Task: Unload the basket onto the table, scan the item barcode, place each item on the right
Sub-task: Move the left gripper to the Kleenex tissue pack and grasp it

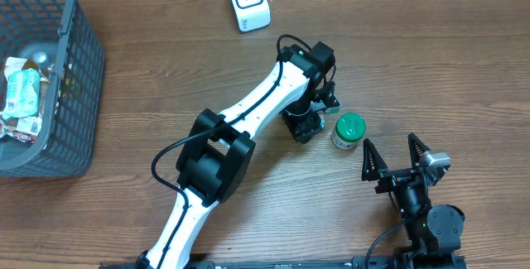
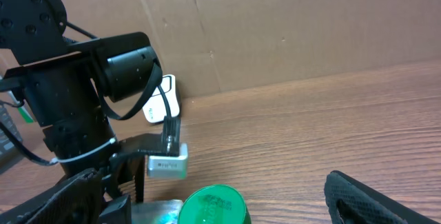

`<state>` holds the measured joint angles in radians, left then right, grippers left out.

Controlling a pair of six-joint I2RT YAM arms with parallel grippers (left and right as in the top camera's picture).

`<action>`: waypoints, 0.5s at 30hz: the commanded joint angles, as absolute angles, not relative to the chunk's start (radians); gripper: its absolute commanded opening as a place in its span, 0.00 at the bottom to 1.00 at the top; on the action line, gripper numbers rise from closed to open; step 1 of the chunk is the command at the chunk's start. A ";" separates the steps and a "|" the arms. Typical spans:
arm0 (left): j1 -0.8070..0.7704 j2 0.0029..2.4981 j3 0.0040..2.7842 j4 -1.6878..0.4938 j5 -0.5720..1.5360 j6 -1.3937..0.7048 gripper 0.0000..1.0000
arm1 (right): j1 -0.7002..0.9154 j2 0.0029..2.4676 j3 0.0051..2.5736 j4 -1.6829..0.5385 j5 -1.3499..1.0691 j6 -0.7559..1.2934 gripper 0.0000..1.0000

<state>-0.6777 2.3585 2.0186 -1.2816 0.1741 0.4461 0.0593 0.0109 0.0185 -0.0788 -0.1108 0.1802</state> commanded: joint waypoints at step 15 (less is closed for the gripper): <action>-0.683 2.356 2.007 -1.365 0.342 0.080 0.47 | 0.055 0.003 0.008 -0.075 -0.098 0.183 1.00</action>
<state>-0.6804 2.3585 2.0136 -1.3441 0.2317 0.1879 0.0593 0.0109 0.0185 -0.0788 -0.1108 0.1799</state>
